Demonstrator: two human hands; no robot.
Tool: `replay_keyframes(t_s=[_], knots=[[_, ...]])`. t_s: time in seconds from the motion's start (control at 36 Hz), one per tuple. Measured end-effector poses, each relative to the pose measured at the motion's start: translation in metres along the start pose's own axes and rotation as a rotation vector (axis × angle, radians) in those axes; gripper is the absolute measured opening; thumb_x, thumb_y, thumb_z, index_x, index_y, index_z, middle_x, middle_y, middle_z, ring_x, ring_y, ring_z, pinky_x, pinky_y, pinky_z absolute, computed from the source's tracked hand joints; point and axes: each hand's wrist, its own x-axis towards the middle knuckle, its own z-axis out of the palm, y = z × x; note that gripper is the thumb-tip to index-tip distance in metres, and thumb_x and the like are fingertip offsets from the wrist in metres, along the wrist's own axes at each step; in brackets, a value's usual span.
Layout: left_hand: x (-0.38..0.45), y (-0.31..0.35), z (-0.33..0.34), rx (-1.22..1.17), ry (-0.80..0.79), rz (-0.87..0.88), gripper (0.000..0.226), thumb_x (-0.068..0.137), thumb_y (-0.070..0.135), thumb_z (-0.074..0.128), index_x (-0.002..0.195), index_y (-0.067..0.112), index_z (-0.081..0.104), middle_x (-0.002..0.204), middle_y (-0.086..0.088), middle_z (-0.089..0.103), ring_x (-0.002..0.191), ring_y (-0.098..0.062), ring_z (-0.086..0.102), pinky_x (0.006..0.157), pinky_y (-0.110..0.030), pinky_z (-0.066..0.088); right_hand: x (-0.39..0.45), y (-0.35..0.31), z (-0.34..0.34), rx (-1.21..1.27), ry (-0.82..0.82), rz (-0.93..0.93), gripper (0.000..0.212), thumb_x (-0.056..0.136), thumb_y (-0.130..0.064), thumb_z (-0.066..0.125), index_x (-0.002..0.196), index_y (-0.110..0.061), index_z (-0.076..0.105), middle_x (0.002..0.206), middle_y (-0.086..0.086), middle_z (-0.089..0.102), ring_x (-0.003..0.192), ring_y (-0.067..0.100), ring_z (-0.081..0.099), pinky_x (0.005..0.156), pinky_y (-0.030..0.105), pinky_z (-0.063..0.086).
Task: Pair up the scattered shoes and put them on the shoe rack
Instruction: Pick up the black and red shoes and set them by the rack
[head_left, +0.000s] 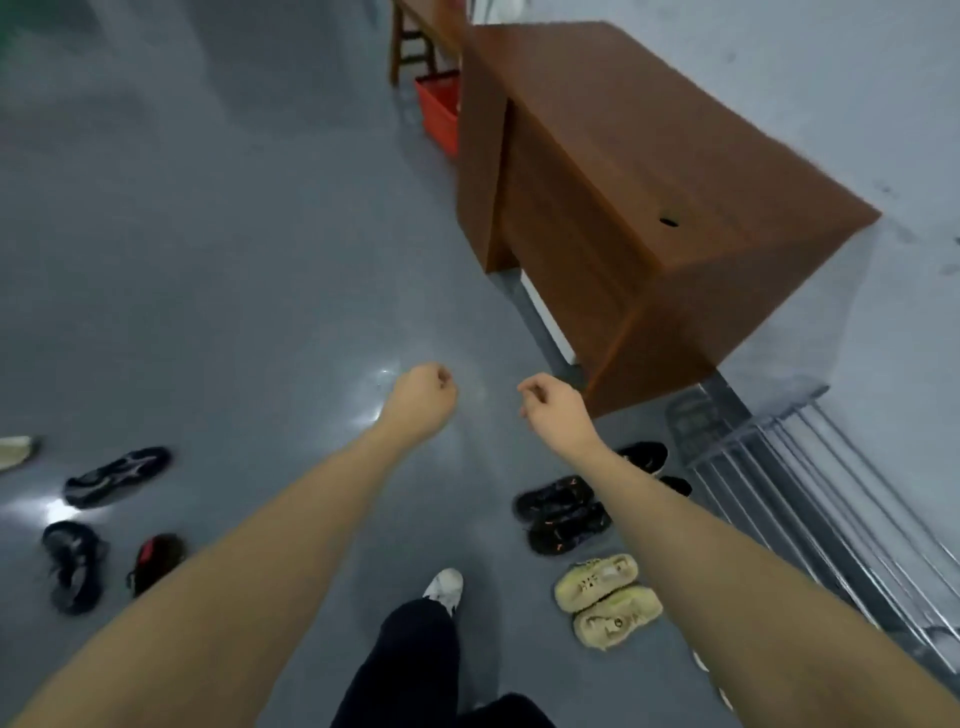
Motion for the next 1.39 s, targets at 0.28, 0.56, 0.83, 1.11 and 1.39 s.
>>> replay_keyframes(t_s=[0.28,0.56,0.83,1.11,1.39], knots=[[-0.132,-0.117,-0.077,-0.207,0.263,-0.325,0.027,0.096,0.016,0.04,0.113,0.005,0.059,0.109,-0.013,0.064,0.096,-0.03,0.058,0.076,-0.029,0.044,-0.067,-0.108,0.109,-0.021,-0.304,-0.243,0.021,0.092,-0.001,0.044,0.099,0.004,0.063,0.078,0.015,0.062,0.069,0.024,0.056,0.076,0.04,0.049],[-0.219,-0.233,-0.141,-0.295,0.432,-0.54,0.024,0.096,0.024,0.042,0.104,0.008,0.057,0.102,-0.009,0.063,0.089,-0.027,0.059,0.069,-0.028,0.044,-0.125,-0.195,0.241,-0.064,-0.55,-0.376,0.02,0.09,-0.009,0.043,0.084,-0.021,0.058,0.069,0.0,0.063,0.061,0.02,0.059,0.071,0.034,0.05],[-0.278,-0.346,-0.207,-0.314,0.482,-0.618,0.026,0.096,0.021,0.042,0.112,0.007,0.057,0.105,-0.011,0.064,0.094,-0.026,0.058,0.074,-0.026,0.041,-0.18,-0.265,0.36,-0.108,-0.65,-0.391,0.017,0.093,-0.015,0.042,0.09,-0.018,0.058,0.08,0.007,0.067,0.068,0.022,0.061,0.07,0.032,0.047],[-0.306,-0.446,-0.257,-0.323,0.512,-0.704,0.026,0.095,0.019,0.044,0.112,0.006,0.058,0.116,-0.014,0.062,0.105,-0.029,0.056,0.077,-0.024,0.038,-0.219,-0.321,0.455,-0.202,-0.752,-0.441,0.02,0.092,-0.009,0.04,0.086,-0.016,0.059,0.075,0.004,0.063,0.068,0.022,0.058,0.07,0.035,0.049],[-0.271,-0.514,-0.3,-0.341,0.519,-0.73,0.023,0.095,0.018,0.044,0.106,0.005,0.059,0.108,-0.013,0.064,0.1,-0.028,0.057,0.076,-0.025,0.038,-0.183,-0.366,0.524,-0.277,-0.787,-0.46,0.02,0.093,-0.008,0.041,0.093,-0.008,0.061,0.075,0.004,0.062,0.069,0.02,0.057,0.069,0.03,0.045]])
